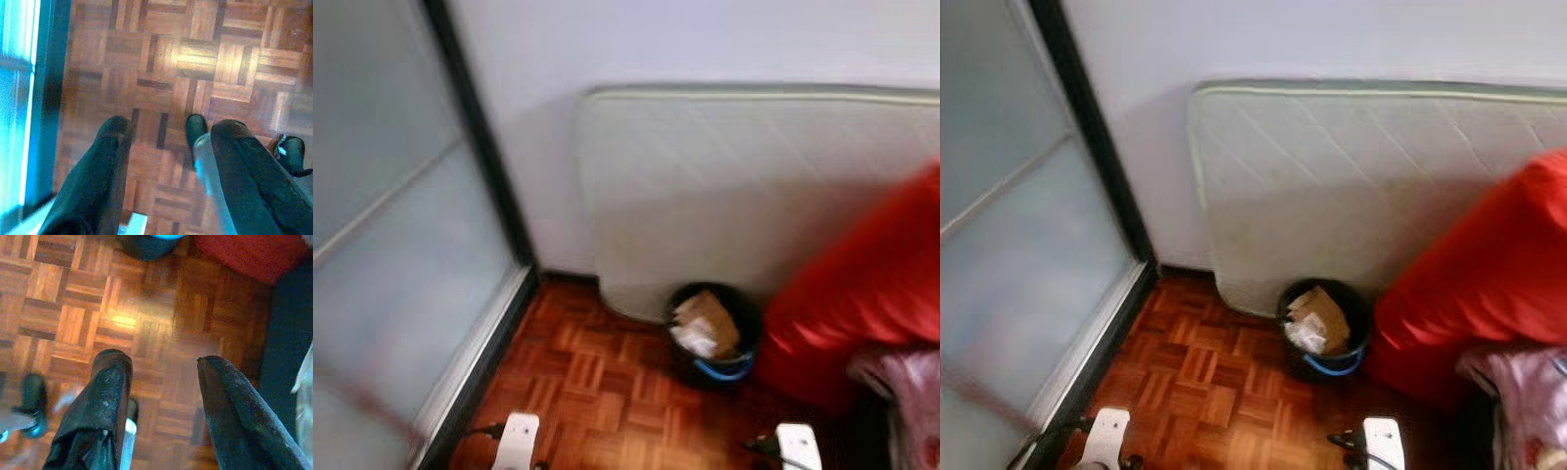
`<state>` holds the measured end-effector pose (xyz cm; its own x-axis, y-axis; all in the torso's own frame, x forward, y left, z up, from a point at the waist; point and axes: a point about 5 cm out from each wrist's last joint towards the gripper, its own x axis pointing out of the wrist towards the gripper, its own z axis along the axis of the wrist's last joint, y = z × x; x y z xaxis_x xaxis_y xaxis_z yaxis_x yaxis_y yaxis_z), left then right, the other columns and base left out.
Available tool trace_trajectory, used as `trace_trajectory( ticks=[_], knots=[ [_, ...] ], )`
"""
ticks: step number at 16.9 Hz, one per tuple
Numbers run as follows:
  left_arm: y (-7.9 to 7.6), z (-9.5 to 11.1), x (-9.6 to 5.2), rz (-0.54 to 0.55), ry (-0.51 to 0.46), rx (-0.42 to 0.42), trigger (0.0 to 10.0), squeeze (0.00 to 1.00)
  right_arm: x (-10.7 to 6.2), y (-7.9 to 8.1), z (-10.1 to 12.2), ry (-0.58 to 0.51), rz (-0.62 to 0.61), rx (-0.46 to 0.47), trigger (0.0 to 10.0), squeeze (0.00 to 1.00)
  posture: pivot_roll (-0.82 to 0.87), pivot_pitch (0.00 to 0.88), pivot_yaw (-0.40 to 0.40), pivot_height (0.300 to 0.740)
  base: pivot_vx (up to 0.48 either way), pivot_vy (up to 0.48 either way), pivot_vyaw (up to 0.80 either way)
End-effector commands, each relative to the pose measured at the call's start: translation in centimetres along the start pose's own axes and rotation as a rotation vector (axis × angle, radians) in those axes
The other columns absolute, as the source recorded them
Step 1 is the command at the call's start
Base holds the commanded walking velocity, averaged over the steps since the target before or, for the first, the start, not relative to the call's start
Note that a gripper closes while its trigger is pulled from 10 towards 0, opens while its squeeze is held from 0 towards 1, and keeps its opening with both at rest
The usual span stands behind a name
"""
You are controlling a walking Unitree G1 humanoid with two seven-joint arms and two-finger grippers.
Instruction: Clean up the room
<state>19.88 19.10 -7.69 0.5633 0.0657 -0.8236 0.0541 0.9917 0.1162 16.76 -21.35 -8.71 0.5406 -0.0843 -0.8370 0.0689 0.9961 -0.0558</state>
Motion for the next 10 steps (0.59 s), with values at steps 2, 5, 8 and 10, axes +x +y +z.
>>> trace_trajectory(
  ticks=[2,5,8,10],
  knots=[
    [0.58,-0.89,-0.13,0.015,0.031,0.001,10.0,0.0,0.13,0.82,0.42,-0.015,0.022,0.001,10.0,0.0,-0.1,0.0,0.008,0.74,0.0,0.0,0.0],
    [0.65,-0.93,-0.14,0.026,0.028,-0.004,10.0,0.0,0.11,0.84,0.37,-0.019,0.021,0.017,10.0,0.0,-0.1,0.0,0.008,0.74,0.384,0.0,0.0],
    [0.67,-0.93,-0.15,0.029,0.027,-0.007,10.0,0.0,0.12,0.85,0.45,-0.022,0.023,0.005,10.0,0.0,-0.1,0.0,0.007,0.74,0.411,0.0,0.0],
    [0.65,-0.88,-0.14,0.029,0.025,-0.011,10.0,0.0,0.12,0.83,0.61,-0.035,0.023,-0.003,10.0,0.0,-0.1,0.0,0.006,0.74,0.339,0.0,0.29]
  ],
)
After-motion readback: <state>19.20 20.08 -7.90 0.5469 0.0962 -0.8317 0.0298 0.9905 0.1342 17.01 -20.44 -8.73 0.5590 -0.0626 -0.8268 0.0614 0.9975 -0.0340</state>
